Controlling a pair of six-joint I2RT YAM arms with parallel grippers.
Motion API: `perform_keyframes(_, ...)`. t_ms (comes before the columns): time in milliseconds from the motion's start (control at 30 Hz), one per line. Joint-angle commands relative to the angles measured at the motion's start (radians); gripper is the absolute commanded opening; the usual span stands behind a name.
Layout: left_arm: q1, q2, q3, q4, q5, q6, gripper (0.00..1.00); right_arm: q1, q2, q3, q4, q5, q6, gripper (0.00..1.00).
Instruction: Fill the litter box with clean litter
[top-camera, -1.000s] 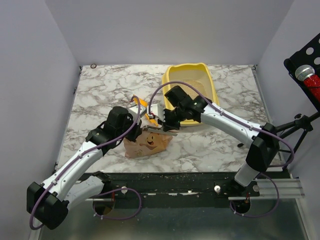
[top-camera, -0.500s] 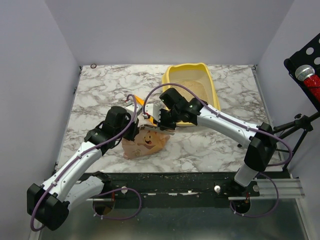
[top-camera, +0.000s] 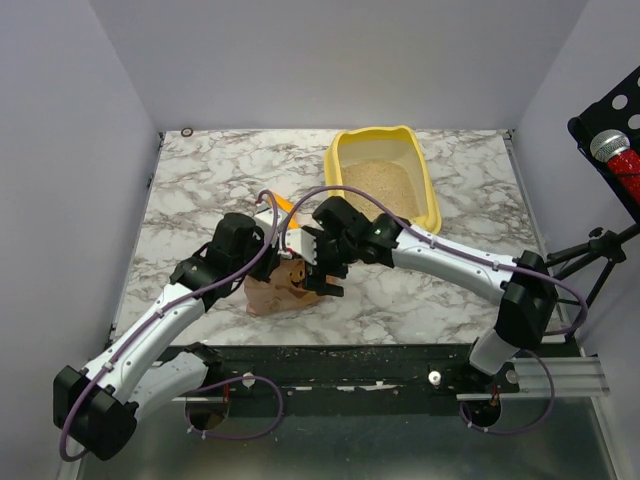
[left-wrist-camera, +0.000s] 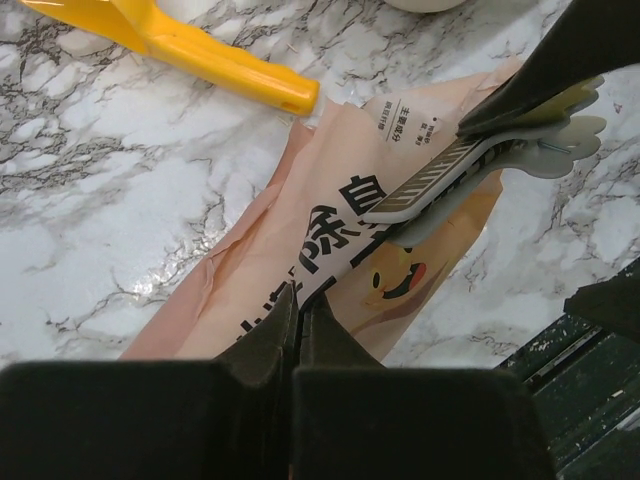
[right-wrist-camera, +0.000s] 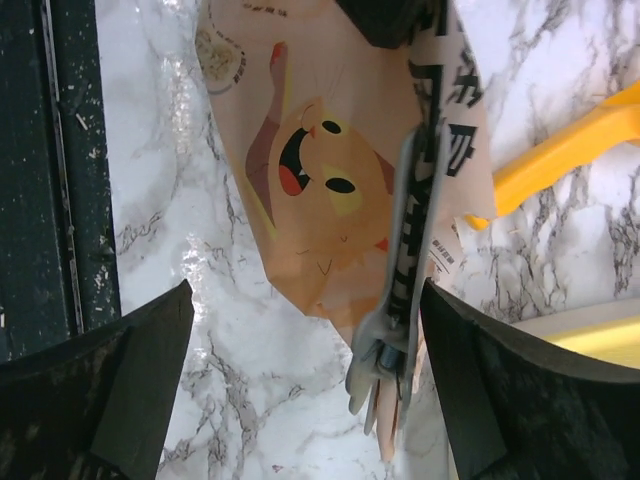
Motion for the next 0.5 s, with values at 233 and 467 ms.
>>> perform_keyframes(233,-0.014,-0.015,0.033,0.105,-0.009,0.023,0.00,0.003,-0.293,-0.096,0.237,0.448,0.163,1.00)
perform_keyframes(467,-0.013,-0.007,0.085,0.087,-0.075,0.020,0.00,-0.020,-0.390,-0.115,0.282,0.712,0.322,1.00)
